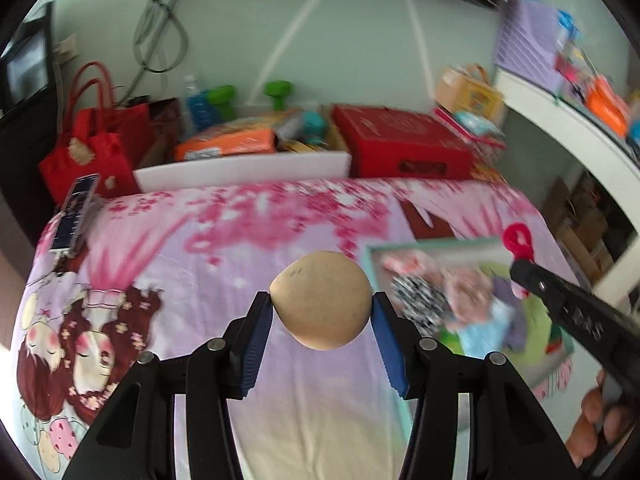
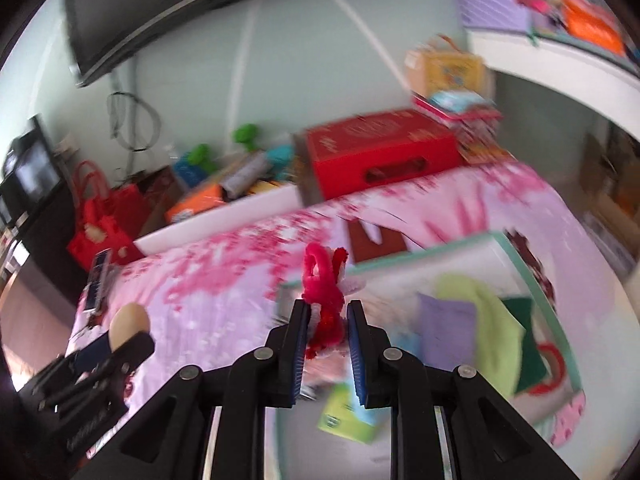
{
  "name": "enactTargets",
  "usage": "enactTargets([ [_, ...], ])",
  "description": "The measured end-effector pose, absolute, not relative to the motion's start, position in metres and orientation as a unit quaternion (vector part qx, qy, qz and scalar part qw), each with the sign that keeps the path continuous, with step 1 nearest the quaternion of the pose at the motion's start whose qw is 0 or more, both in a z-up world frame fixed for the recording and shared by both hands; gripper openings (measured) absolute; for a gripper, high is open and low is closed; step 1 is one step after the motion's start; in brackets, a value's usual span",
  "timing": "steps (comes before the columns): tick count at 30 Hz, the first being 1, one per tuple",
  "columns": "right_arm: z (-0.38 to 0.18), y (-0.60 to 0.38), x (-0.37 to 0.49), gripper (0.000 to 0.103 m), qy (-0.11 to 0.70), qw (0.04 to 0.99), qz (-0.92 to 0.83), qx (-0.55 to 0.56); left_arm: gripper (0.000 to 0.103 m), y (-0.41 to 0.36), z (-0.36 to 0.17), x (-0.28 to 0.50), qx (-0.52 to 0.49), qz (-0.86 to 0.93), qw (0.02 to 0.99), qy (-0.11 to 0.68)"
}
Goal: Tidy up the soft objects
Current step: 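Carry the sponge and red hair tie over the white tray, then open both grippers to drop sponge and hair tie into the tray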
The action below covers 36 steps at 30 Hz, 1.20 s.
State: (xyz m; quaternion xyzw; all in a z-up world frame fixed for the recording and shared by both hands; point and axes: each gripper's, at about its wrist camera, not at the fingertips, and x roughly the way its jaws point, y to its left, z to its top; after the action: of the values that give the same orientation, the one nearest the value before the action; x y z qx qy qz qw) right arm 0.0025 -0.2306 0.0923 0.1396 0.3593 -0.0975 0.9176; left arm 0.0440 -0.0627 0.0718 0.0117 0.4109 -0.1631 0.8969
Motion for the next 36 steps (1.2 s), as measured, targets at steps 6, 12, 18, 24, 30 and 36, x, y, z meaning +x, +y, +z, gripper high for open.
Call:
enactTargets([
  [6, 0.076, -0.267, -0.018, 0.021, 0.387, 0.896, -0.144, 0.165, 0.053, -0.103, 0.057, 0.023, 0.04, -0.217, 0.872, 0.437],
  [12, 0.062, -0.288, -0.034, 0.022, 0.413, 0.879, -0.166, 0.171, 0.053, -0.134, 0.045, 0.005, 0.071, -0.251, 0.853, 0.451],
  [18, 0.052, -0.291, -0.035, 0.025, 0.436, 0.868, -0.169, 0.165, 0.053, -0.15, 0.026, 0.003, 0.079, -0.267, 0.835, 0.474],
  [24, 0.043, -0.286, -0.03, 0.027, 0.458, 0.859, -0.165, 0.16, 0.054, -0.152, 0.013, 0.008, 0.07, -0.271, 0.817, 0.504],
  [30, 0.041, -0.289, -0.029, 0.031, 0.461, 0.855, -0.167, 0.169, 0.066, -0.143, 0.02, 0.012, 0.056, -0.264, 0.822, 0.502],
  [36, 0.041, -0.291, -0.028, 0.056, 0.461, 0.853, -0.172, 0.174, 0.066, -0.132, 0.024, 0.02, 0.046, -0.245, 0.828, 0.503],
])
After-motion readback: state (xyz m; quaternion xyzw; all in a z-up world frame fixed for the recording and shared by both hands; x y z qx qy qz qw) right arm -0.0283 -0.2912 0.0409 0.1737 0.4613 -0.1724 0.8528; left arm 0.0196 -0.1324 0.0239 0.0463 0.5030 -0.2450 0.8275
